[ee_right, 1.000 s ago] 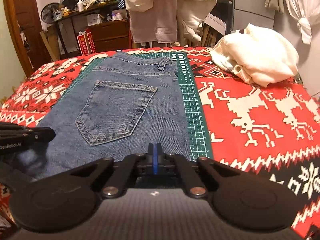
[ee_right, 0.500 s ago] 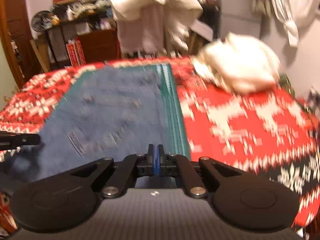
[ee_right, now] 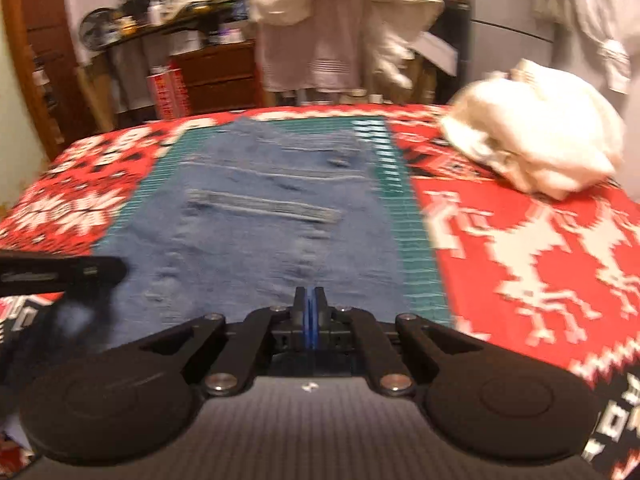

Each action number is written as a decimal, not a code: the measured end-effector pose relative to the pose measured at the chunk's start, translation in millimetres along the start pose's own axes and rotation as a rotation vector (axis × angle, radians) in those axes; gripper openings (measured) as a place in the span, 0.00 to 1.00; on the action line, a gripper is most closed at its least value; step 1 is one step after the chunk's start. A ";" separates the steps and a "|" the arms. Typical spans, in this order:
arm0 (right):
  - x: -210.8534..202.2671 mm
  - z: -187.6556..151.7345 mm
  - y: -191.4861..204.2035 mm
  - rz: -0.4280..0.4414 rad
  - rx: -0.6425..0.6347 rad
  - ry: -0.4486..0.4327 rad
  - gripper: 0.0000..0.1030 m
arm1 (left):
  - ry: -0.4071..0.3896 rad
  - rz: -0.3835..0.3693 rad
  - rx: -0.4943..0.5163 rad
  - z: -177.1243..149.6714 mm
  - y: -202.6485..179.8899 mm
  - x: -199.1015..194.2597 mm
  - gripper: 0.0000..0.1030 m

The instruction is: Fold clothes

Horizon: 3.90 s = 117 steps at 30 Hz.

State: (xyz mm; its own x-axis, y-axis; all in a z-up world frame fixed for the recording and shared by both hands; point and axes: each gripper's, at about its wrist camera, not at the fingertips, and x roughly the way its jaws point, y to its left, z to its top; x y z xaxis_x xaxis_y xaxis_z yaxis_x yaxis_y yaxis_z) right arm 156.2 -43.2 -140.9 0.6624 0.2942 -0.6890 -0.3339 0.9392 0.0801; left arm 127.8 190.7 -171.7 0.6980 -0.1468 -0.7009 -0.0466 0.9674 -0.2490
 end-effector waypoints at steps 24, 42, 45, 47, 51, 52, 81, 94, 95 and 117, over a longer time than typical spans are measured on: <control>1.4 15.3 65.6 0.248 -0.059 -0.012 0.02 | -0.003 -0.018 -0.085 12.9 15.6 7.3 0.00; 13.8 -1.3 83.2 0.305 -0.115 0.096 0.00 | 0.042 -0.044 -0.072 -20.7 22.5 -23.1 0.01; -5.5 -14.0 71.6 0.298 -0.130 0.107 0.00 | 0.049 -0.035 -0.056 -27.9 21.0 -31.0 0.01; -17.1 -21.1 62.5 0.293 -0.129 0.115 0.00 | 0.051 -0.028 -0.043 -33.3 19.6 -36.6 0.01; -35.2 -32.5 43.6 0.279 -0.113 0.145 0.00 | 0.059 -0.015 -0.017 -43.4 15.0 -46.8 0.01; -39.1 -35.1 39.1 0.276 -0.108 0.152 0.00 | 0.061 -0.010 -0.011 -45.4 13.5 -49.0 0.01; -73.5 -56.7 3.1 0.169 -0.108 0.086 0.10 | 0.104 -0.063 0.052 -63.2 -30.5 -52.2 0.04; -96.4 -65.1 -72.9 0.183 0.255 0.139 0.29 | 0.063 0.092 -0.124 -63.5 38.2 -118.0 0.29; -93.6 -65.5 -72.2 0.185 0.261 0.144 0.29 | 0.066 0.103 -0.135 -65.0 42.3 -119.2 0.31; -98.4 -53.9 -63.2 0.210 0.240 0.183 0.14 | 0.135 -0.019 -0.267 -76.6 53.0 -127.7 0.11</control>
State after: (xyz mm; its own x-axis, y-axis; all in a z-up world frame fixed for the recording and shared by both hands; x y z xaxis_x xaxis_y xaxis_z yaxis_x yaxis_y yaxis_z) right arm 76.0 -141.1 -117.0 0.4578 0.4685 -0.7556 -0.2685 0.8831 0.3849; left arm -18.5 244.9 -146.6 0.6002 -0.2079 -0.7723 -0.2329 0.8784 -0.4174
